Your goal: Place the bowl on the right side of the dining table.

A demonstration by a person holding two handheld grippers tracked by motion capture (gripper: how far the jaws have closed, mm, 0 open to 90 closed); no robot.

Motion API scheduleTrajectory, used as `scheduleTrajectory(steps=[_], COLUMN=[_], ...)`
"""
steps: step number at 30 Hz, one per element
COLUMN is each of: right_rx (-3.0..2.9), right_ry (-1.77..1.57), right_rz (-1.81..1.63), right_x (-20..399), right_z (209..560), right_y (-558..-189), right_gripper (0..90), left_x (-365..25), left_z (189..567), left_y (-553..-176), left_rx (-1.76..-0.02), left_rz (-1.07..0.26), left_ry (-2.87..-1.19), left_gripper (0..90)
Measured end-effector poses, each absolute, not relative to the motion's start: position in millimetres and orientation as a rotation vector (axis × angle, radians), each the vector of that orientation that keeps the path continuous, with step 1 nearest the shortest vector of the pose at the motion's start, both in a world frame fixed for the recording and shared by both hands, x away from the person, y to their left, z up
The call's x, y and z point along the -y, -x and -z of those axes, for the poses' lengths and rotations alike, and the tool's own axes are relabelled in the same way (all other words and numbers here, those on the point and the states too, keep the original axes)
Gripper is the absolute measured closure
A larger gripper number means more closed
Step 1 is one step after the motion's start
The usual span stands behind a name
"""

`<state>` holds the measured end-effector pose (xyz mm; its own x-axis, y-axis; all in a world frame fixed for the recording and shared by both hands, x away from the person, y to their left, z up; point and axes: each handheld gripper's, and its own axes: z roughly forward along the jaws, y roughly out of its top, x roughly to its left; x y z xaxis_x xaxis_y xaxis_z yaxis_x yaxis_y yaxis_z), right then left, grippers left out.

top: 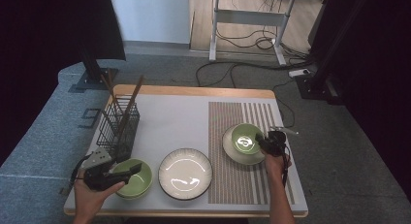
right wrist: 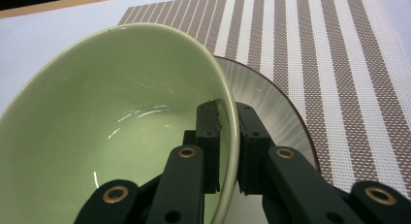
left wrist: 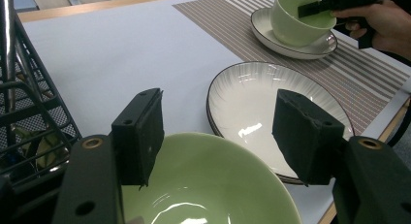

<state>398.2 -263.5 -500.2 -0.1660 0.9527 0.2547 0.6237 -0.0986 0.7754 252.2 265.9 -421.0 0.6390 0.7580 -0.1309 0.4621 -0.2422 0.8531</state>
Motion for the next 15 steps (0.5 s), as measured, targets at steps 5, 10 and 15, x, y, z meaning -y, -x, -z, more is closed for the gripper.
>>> scheduleTrajectory(steps=[5,10,15], right_rx=[-1.803,-1.804,-1.811], right_ry=[-1.737,-1.756,-1.753], right_rz=[-1.164,-1.165,-1.171], right_x=[265.2,266.3,266.9], right_z=[500.1,500.4,499.6], right_y=[-401.7,-403.9,-405.2], right_gripper=[81.7,80.0,78.2], left_x=[-265.5,-264.7,-264.4], left_z=[421.3,421.9,422.1], left_y=[-252.2,-252.3,-252.4], left_rx=[-0.966,-0.966,-0.966], left_rz=[-0.384,-0.382,-0.385], left_ry=[-1.893,-1.897,-1.900], left_gripper=[35.8,35.9,35.9])
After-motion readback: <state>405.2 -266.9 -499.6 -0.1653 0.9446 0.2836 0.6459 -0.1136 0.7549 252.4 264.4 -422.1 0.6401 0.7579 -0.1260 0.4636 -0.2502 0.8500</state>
